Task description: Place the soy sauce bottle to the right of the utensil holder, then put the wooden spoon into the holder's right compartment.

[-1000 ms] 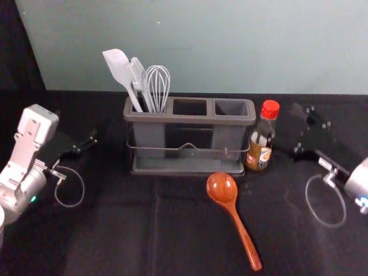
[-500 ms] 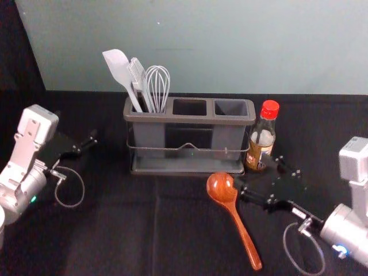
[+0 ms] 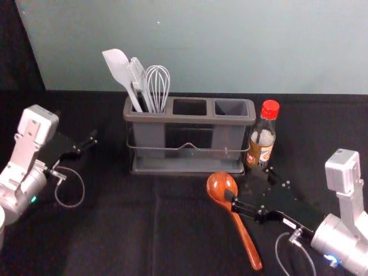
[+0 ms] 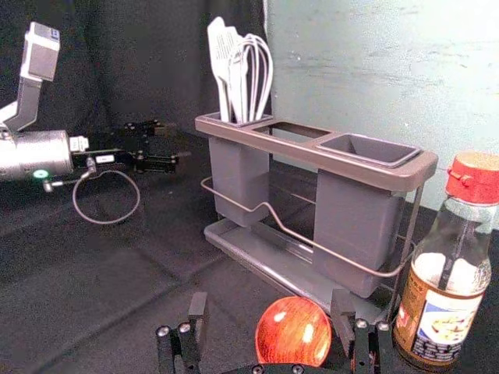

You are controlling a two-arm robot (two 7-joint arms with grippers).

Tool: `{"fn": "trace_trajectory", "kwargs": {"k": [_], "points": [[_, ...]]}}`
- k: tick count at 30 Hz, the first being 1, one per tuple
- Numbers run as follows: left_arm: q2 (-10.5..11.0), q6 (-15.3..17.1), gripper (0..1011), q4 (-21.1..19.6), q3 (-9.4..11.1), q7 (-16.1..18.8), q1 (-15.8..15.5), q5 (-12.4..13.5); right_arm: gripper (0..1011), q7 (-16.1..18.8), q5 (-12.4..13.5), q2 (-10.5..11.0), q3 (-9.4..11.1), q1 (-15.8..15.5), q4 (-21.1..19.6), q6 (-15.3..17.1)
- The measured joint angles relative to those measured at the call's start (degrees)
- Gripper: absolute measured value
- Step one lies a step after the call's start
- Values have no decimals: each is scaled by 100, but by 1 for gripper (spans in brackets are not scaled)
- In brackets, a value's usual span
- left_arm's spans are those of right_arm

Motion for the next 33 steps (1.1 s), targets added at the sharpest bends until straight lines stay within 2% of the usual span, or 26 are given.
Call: {"fn": "trace_trajectory", "kwargs": {"k": [13,15,17,18,20,24,26,28,29,32,33], "points": [[0,0,1005,0,0,0,0,0,1000,-12,1,4,6,2,-24,36],[0,0,1005,0,0,0,0,0,1000,-88,-59,18,4,-1,-119,196],[0,0,1005,0,0,0,0,0,1000,-332,-219,44,-14,-42,-338,559],[0,0,1005,0,0,0,0,0,1000,-332,-219,44,-14,-42,-338,559],[0,0,1005,0,0,0,0,0,1000,-757,-484,59,-33,-127,-721,1257],[0,0,1005,0,0,0,0,0,1000,-1131,-708,39,-64,-190,-1122,2046],[0,0,1005,0,0,0,0,0,1000,-1423,-862,-32,-101,-218,-1436,2747],[0,0,1005,0,0,0,0,0,1000,-1506,-875,-85,-105,-214,-1550,3101],[0,0,1005,0,0,0,0,0,1000,-1558,-873,-155,-107,-188,-1644,3441],[0,0,1005,0,0,0,0,0,1000,-1641,-877,-247,-122,-136,-1742,3862],[0,0,1005,0,0,0,0,0,1000,-1697,-900,-322,-146,-85,-1800,4143]]}}
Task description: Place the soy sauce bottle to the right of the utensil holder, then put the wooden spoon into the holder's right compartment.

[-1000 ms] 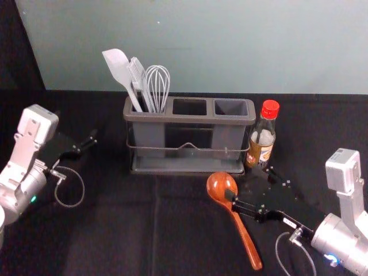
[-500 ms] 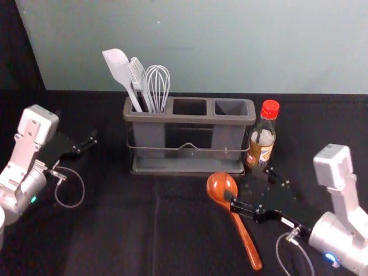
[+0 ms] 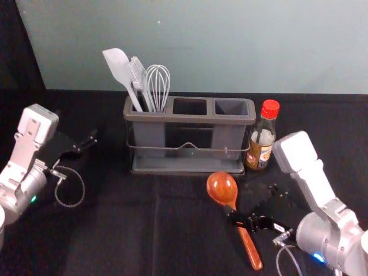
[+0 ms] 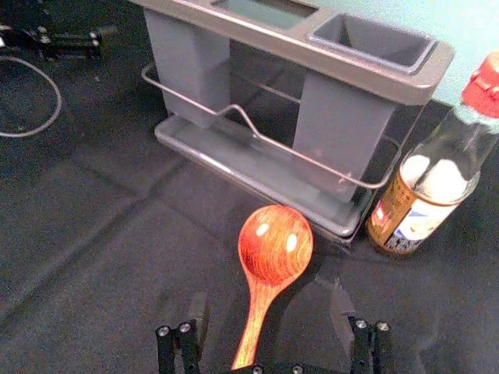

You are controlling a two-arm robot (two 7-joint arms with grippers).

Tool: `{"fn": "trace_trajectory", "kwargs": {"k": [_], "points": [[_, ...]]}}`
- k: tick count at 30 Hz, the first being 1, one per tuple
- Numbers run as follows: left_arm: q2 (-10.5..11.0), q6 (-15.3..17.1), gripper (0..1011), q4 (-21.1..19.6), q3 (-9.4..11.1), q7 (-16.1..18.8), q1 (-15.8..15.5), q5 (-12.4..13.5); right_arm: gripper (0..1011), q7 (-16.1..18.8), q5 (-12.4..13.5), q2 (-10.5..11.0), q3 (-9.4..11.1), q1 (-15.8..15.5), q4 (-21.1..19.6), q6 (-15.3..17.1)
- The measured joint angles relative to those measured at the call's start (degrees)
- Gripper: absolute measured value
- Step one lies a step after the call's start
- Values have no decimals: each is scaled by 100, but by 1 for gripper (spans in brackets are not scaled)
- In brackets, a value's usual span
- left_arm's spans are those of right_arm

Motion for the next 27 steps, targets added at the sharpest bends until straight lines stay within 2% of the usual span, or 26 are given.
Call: {"fn": "trace_trajectory", "kwargs": {"k": [6,10,14,19,27], "points": [[0,0,1005,0,0,0,0,0,1000,-149,-123,-260,-118,236,-44,777],[0,0,1005,0,0,0,0,0,1000,-142,-151,-407,-166,396,118,932],[0,0,1005,0,0,0,0,0,1000,-108,-161,-532,-192,518,312,968],[0,0,1005,0,0,0,0,0,1000,-132,-218,-823,-155,618,660,792],[0,0,1005,0,0,0,0,0,1000,-218,-330,-1112,-128,726,993,700]]}}
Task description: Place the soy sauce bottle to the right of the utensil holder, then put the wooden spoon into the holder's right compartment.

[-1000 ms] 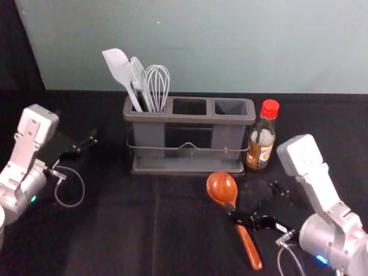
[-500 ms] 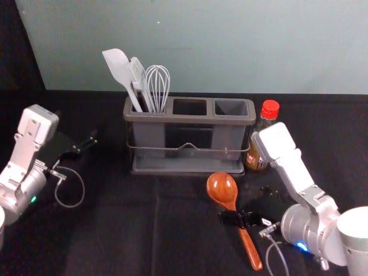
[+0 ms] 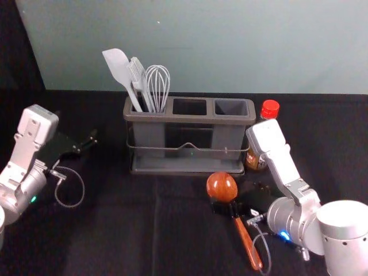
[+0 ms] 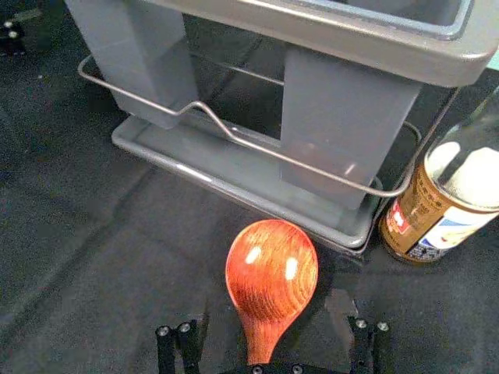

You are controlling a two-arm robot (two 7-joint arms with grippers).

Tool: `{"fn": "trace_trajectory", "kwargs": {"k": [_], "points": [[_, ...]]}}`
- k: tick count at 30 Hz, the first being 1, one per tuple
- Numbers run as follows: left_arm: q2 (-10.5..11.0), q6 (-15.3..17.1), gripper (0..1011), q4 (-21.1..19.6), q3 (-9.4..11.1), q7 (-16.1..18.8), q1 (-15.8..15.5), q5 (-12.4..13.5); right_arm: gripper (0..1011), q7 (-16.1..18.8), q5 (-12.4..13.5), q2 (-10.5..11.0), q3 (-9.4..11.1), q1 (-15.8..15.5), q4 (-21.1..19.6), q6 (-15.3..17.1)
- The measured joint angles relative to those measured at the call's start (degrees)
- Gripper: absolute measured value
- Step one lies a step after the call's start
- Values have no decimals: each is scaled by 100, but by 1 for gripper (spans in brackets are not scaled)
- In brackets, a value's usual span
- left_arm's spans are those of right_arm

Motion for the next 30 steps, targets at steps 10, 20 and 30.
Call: {"fn": "trace_trajectory", "kwargs": {"k": [10,20,30], "points": [[0,0,1005,0,0,0,0,0,1000,-60,-113,-286,33,83,243,-57],[0,0,1005,0,0,0,0,0,1000,73,-171,-428,75,126,403,-138],[0,0,1005,0,0,0,0,0,1000,72,-380,-515,46,184,447,-52]]}}
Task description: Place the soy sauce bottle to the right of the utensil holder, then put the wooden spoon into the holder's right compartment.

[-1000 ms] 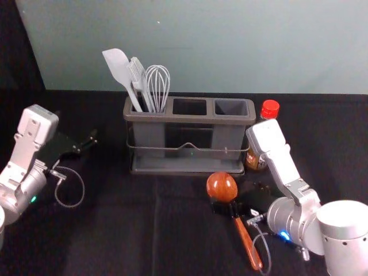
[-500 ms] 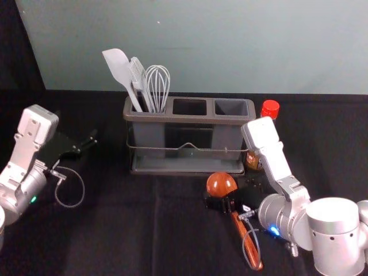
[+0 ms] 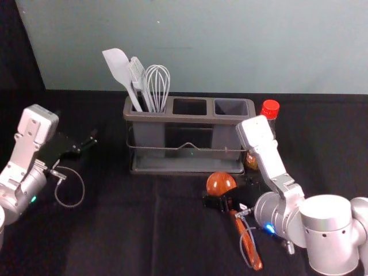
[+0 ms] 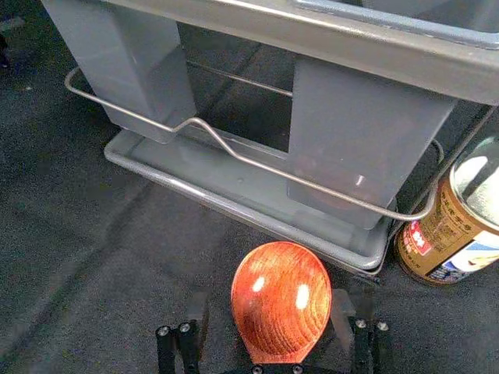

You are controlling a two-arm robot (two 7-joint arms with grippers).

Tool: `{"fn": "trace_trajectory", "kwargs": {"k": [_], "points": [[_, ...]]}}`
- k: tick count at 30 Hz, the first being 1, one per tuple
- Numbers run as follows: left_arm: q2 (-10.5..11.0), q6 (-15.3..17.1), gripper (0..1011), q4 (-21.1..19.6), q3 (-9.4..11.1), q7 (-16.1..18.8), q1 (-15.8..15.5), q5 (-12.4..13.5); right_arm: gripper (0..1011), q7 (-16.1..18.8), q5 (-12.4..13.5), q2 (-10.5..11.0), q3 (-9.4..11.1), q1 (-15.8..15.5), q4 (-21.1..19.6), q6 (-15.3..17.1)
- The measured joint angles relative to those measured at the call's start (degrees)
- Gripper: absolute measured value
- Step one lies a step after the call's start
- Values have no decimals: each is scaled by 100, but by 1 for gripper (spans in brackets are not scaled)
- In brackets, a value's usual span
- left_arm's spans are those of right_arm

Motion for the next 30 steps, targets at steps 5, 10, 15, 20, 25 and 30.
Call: {"fn": "trace_trajectory", "kwargs": {"k": [5,10,15,20,25,30], "points": [[0,0,1005,0,0,0,0,0,1002,-3,-117,-52,-23,64,85,45],[0,0,1005,0,0,0,0,0,1002,1,-204,-112,-17,112,183,64],[0,0,1005,0,0,0,0,0,1000,22,-274,-162,-23,203,299,85],[0,0,1005,0,0,0,0,0,1000,95,-345,-225,-27,326,481,107],[0,0,1005,0,0,0,0,0,1002,150,-388,-271,-9,391,577,131],[0,0,1005,0,0,0,0,0,1002,195,-458,-300,7,427,598,190]]}}
